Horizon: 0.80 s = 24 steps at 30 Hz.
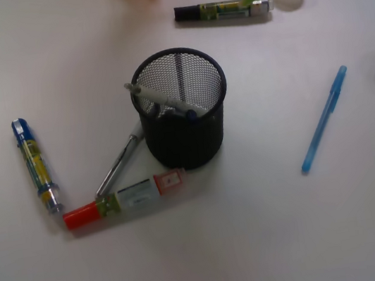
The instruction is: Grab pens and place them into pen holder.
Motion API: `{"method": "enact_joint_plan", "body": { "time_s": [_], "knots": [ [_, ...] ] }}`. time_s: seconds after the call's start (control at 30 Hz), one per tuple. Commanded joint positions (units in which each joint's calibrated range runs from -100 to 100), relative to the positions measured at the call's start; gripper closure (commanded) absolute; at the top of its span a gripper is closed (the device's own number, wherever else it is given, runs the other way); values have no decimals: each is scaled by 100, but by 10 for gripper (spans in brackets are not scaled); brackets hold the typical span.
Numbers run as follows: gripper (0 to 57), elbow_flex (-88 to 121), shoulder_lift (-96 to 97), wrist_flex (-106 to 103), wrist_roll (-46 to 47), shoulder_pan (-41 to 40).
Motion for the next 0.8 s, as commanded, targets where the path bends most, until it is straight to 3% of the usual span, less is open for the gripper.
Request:
{"method": "enact_joint_plan", "body": {
  "time_s": [0.0,0.33,0.67,0.77],
  "knots": [
    [571,1247,-839,-1665,122,324],
    [571,4780,-1383,-5909,137,832],
    [567,5496,-542,-7413,195,1072],
    [487,5369,-236,-7597,225,1019]
  ]
}}
